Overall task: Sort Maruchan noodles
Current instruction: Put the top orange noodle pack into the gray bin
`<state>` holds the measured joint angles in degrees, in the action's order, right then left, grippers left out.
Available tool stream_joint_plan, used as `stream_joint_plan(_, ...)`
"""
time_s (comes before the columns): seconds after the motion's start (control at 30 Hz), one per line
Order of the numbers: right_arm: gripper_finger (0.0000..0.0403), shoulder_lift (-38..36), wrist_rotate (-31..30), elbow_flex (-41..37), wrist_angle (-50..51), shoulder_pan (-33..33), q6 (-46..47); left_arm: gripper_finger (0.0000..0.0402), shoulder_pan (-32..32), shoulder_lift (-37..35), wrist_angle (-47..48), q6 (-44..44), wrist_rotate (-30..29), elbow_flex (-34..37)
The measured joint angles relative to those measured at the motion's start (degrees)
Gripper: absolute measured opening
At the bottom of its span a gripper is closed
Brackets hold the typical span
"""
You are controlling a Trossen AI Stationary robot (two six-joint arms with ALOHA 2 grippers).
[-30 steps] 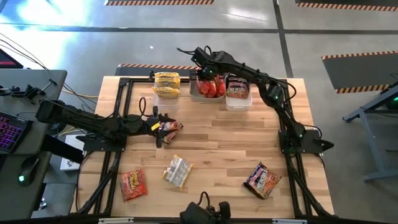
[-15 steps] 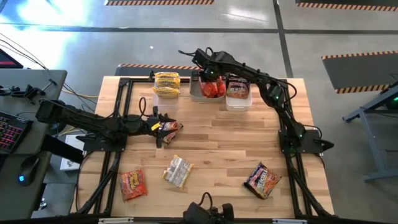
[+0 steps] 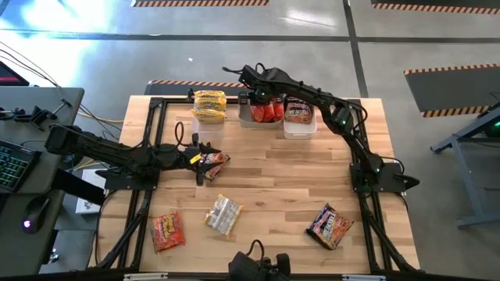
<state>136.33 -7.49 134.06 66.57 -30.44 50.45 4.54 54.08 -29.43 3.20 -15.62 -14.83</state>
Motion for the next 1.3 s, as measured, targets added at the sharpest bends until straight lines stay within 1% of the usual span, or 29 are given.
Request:
stream_joint_plan(0.63,0.0046,3.08,-0.81,0.02,-2.88,0.15,-0.63,0.0188,0.00,0.02,0.06,0.00,0.00,0.00)
stream_joint_plan(0.77,0.0052,3.50,-1.00,0.02,-3.23,0.15,-2.39,0.0188,0.00,0.02,0.06,0.00,0.00,-0.02)
stream_joint_plan(0.9,0.0081,3.54,-1.70,0.02,-3.74,0.25,-4.25,0.0188,0.00,0.02,0.04,0.00,0.00,-0.02)
stream_joint_plan(1.0,0.0119,3.51,-2.13,0.10,-4.57,0.46,-5.99,0.0188,0.00,0.02,0.06,0.00,0.00,-0.02)
stream_joint_plan(1.17,0.0182,2.22,-1.83,0.15,-5.95,0.39,-13.19,0.0188,0.00,0.00,0.06,0.02,0.00,-0.02)
stream_joint_plan(1.23,0.0196,1.19,-1.88,0.22,-5.93,0.30,-15.01,0.0188,0.00,0.02,0.05,0.02,0.00,-0.02)
stream_joint_plan(1.3,0.0202,0.04,-1.93,0.22,-5.81,0.27,-17.29,0.0188,-0.01,0.00,0.08,0.02,-0.02,-0.02)
